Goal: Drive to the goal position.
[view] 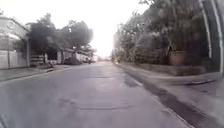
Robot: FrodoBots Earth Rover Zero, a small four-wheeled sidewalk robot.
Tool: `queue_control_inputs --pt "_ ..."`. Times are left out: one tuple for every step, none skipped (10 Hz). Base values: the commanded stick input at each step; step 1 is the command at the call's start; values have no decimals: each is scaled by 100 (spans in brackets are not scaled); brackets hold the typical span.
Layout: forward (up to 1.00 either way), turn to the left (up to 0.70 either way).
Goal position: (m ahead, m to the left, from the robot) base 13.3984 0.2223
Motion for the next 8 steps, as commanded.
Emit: queue_control_inputs --pt "100 0" --pt "100 0" --pt "100 0" --pt "100 0" --pt "100 0" --pt "100 0" --pt "100 0" --pt "100 0"
